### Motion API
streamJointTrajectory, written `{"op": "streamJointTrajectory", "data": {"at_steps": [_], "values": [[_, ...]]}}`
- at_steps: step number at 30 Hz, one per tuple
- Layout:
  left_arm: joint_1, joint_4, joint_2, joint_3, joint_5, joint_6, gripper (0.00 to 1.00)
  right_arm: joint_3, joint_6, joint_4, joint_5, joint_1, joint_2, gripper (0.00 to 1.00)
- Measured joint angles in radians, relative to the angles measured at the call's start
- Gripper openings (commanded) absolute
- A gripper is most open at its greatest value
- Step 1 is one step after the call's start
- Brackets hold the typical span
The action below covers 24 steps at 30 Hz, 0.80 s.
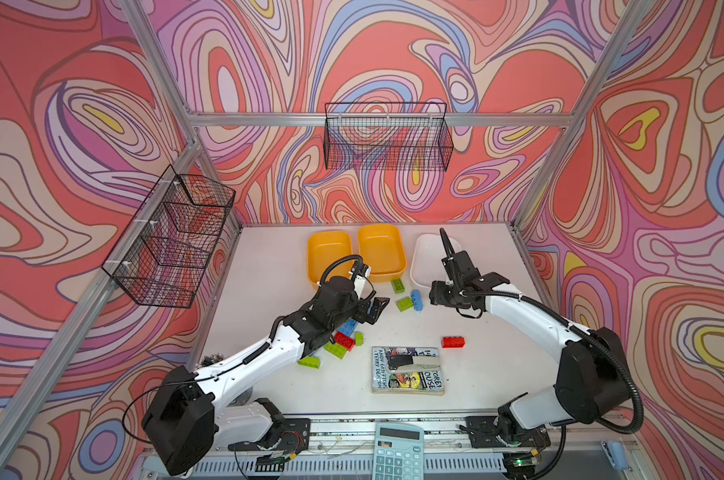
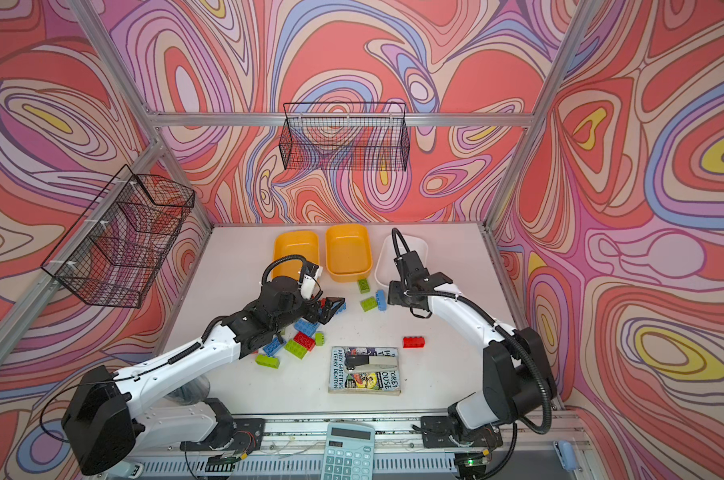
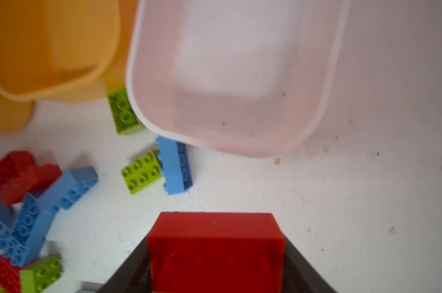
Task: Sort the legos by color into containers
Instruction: 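Carry the red brick to the white bin and release it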
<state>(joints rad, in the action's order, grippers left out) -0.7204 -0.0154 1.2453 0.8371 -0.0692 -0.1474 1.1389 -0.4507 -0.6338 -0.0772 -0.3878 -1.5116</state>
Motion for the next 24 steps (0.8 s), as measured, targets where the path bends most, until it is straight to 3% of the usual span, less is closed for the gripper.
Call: {"op": "streamJointTrajectory", "data": {"at_steps": [6,13,24], "values": [[0.0,-0.018,0.04,0.047,0.006,0.001,1.0,0.271,-0.001,0.021,-0.058,0.0,-0.215,0.59],[-0.001,-0.036,0.109,0.088,0.045,-0.021,1.0,0.454,-0.019,0.028,-0.126,0.006,-0.502,0.58],[-0.001,-0.039,0.132,0.143,0.029,0.023,1.0,0.544,-0.041,0.043,-0.143,0.126,-0.627,0.59]]}}
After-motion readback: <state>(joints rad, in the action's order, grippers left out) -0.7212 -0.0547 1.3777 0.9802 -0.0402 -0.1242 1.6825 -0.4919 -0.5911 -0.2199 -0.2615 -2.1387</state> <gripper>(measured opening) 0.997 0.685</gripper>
